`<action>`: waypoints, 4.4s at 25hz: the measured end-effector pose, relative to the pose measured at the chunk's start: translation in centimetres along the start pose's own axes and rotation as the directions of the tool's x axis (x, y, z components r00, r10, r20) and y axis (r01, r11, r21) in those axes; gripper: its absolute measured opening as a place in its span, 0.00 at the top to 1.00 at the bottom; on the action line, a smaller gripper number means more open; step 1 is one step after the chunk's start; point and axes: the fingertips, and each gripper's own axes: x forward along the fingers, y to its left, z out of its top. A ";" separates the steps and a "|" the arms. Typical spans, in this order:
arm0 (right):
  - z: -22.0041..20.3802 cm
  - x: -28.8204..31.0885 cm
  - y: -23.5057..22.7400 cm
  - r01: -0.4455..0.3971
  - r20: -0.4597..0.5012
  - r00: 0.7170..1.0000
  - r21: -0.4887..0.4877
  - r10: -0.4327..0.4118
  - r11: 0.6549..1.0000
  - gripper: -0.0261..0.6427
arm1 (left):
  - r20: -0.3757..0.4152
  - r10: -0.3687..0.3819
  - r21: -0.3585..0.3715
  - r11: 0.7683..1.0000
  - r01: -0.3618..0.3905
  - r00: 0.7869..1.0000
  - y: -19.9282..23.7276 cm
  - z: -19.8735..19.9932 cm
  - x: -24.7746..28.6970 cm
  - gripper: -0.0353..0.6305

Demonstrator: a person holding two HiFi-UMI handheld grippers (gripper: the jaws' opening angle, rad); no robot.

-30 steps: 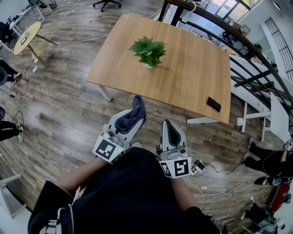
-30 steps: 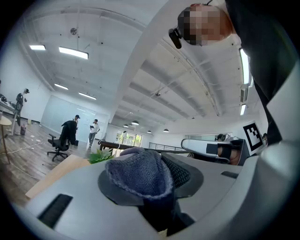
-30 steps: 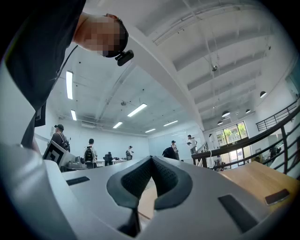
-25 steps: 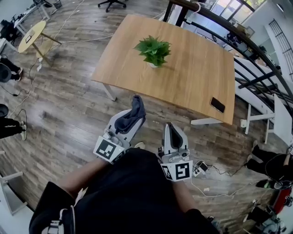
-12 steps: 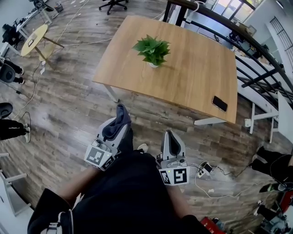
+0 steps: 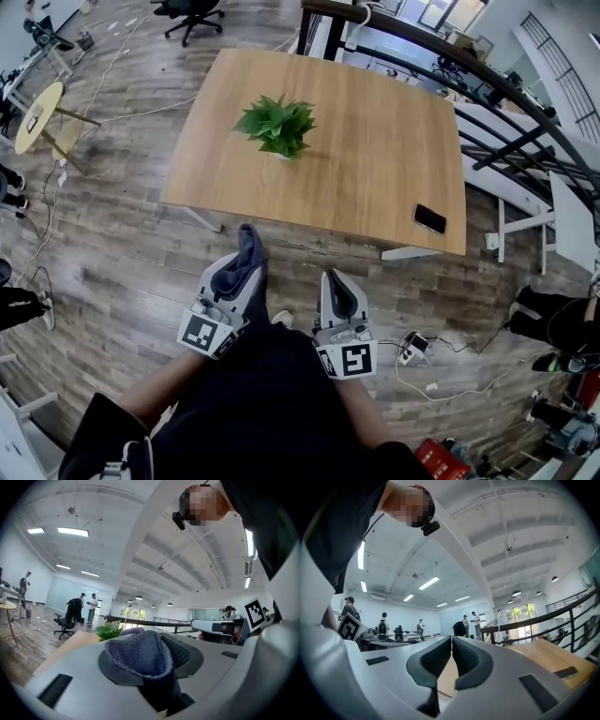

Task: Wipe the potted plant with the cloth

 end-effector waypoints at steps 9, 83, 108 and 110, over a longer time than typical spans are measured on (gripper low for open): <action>-1.4 8.6 -2.3 -0.113 -0.061 0.992 -0.004 0.113 0.994 0.93 | -0.072 -0.020 -0.048 0.999 0.017 0.997 6.1 -2.4 5.8 0.71; -28.2 33.1 -12.1 -0.621 -0.620 0.645 -0.085 0.446 0.779 0.55 | -0.469 -0.244 -0.105 0.970 0.220 0.849 23.1 -19.8 26.8 0.74; -27.3 34.9 -13.2 -0.583 -0.617 0.673 -0.103 0.408 0.806 0.55 | -0.444 -0.114 -0.112 0.991 0.071 0.889 27.1 -19.1 27.9 0.74; -27.3 35.2 -13.1 -0.591 -0.618 0.672 -0.115 0.408 0.799 0.55 | -0.448 -0.119 -0.128 0.989 0.068 0.886 26.9 -19.5 27.5 0.74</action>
